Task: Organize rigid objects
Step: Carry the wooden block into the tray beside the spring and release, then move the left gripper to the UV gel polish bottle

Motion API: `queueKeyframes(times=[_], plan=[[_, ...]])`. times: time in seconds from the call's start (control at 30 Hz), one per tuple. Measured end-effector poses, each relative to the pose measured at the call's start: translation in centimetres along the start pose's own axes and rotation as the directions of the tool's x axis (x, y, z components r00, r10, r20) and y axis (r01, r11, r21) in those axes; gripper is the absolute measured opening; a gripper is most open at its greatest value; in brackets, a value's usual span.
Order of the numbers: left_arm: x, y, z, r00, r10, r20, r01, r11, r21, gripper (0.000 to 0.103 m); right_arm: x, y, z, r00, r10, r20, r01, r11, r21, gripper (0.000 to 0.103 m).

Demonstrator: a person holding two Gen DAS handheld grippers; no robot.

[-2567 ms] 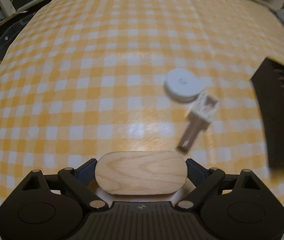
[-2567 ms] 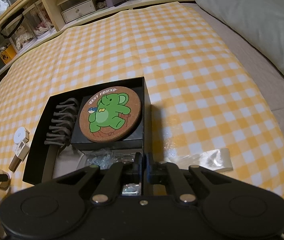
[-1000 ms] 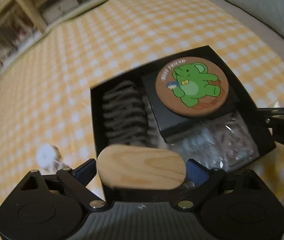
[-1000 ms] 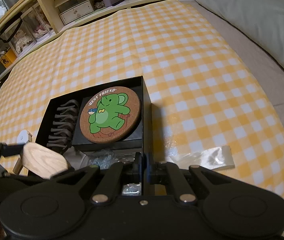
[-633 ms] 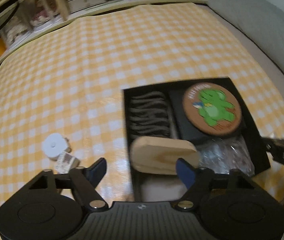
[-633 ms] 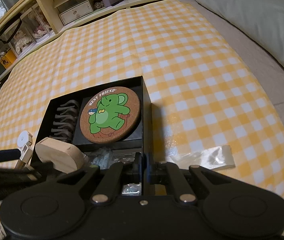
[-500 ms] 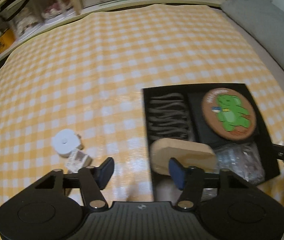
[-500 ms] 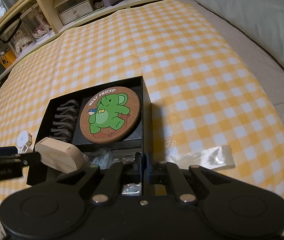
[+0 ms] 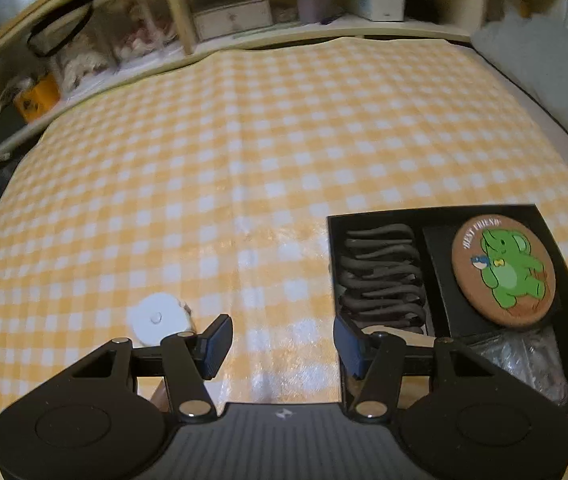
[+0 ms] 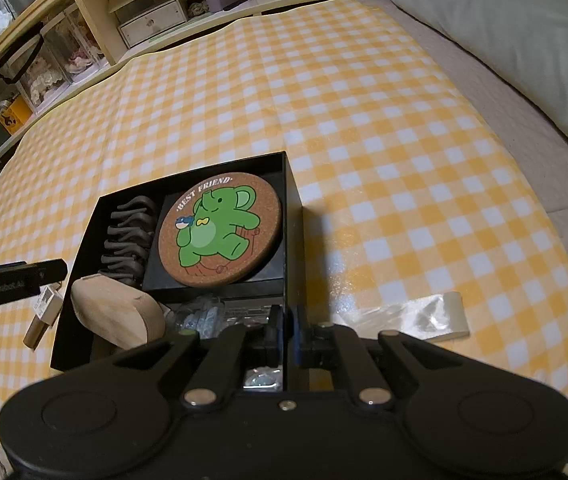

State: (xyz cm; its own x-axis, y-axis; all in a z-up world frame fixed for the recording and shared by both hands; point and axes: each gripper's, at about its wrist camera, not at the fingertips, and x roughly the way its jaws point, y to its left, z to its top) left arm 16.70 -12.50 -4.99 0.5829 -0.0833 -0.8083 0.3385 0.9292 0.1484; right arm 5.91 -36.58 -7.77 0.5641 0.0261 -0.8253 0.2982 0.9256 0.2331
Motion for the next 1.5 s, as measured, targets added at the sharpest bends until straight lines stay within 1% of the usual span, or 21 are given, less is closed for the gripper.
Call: queueKeyframes(times=[0.03,0.1,0.17,0.2,0.23,0.4,0.5,0.57,0.63,0.67,0.77,0.83,0.93,1.0,1.3,1.4,1.5], plan=[[0.1,-0.5,0.0,1.0,0.0,-0.007,0.001,0.999,0.038,0.055,0.1,0.0,0.0,1.0,0.001,-0.001,-0.001,1.0,0.0,0.006],[0.9,-1.5,-0.4,0.998,0.005,-0.069,0.001,0.996,0.093,0.055,0.1,0.1,0.0,1.0,-0.003,-0.002,0.003,1.0,-0.004,0.006],[1.9,-2.2,-1.4,0.99,-0.042,-0.133,0.057,0.992,0.116,0.054,0.2,0.1,0.1,1.0,-0.004,-0.003,0.004,1.0,-0.004,0.006],[2.3,-2.6,-1.9,0.985,-0.064,-0.163,0.083,0.99,0.117,0.053,0.2,0.1,0.1,1.0,-0.004,-0.003,0.004,1.0,-0.004,0.006],[2.6,-2.9,-2.4,0.982,-0.068,-0.175,0.09,0.989,0.121,0.052,0.2,0.1,0.1,1.0,-0.004,-0.003,0.004,1.0,-0.004,0.006],[2.6,-2.4,-2.4,0.98,-0.111,-0.163,0.123,0.99,0.065,0.052,0.3,0.1,0.1,1.0,-0.008,-0.007,0.007,1.0,-0.007,0.006],[1.5,-1.7,-1.9,0.98,-0.132,-0.146,0.14,0.989,0.044,0.053,0.3,0.1,0.1,1.0,-0.007,-0.007,0.007,1.0,-0.007,0.006],[0.5,-1.1,-1.6,0.977,-0.162,-0.137,0.167,0.985,0.03,0.056,0.3,0.2,0.1,1.0,-0.009,-0.007,0.009,1.0,-0.007,0.006],[-0.3,-0.9,-1.6,0.975,-0.186,-0.124,0.19,0.982,0.018,0.067,0.4,0.2,0.1,1.0,-0.01,-0.007,0.01,1.0,-0.009,0.006],[-0.9,-0.9,-1.6,0.974,-0.196,-0.114,0.199,0.98,0.018,0.069,0.3,0.2,0.1,1.0,-0.009,-0.007,0.009,1.0,-0.009,0.006],[-2.2,-1.0,-1.7,0.97,-0.222,-0.096,0.224,0.974,0.013,0.081,0.3,0.2,0.1,1.0,-0.009,-0.007,0.009,1.0,-0.007,0.006],[-3.2,-0.8,-2.0,0.968,-0.238,-0.078,0.24,0.971,0.011,0.092,0.3,0.2,0.1,1.0,-0.009,-0.007,0.009,1.0,-0.008,0.006],[-3.9,-0.3,-2.4,0.963,-0.263,-0.06,0.264,0.965,0.001,0.1,0.3,0.2,0.1,1.0,-0.009,-0.007,0.009,1.0,-0.008,0.006],[-4.5,-0.2,-2.7,0.958,-0.282,-0.05,0.281,0.96,-0.012,0.103,0.3,0.2,0.1,1.0,-0.01,-0.007,0.01,1.0,-0.01,0.006],[-5.9,1.1,-4.2,0.939,-0.342,-0.022,0.341,0.939,-0.031,0.103,0.4,0.3,0.0,1.0,-0.018,-0.006,0.018,1.0,-0.019,0.006],[-6.0,1.8,-4.5,0.936,-0.351,-0.01,0.35,0.936,-0.042,0.103,0.4,0.3,0.0,1.0,-0.021,-0.004,0.021,1.0,-0.021,0.006],[-6.3,2.9,-4.6,0.937,-0.35,0.018,0.35,0.936,-0.045,0.103,0.4,0.4,0.0,1.0,-0.025,0.0,0.025,0.999,-0.024,0.006]])
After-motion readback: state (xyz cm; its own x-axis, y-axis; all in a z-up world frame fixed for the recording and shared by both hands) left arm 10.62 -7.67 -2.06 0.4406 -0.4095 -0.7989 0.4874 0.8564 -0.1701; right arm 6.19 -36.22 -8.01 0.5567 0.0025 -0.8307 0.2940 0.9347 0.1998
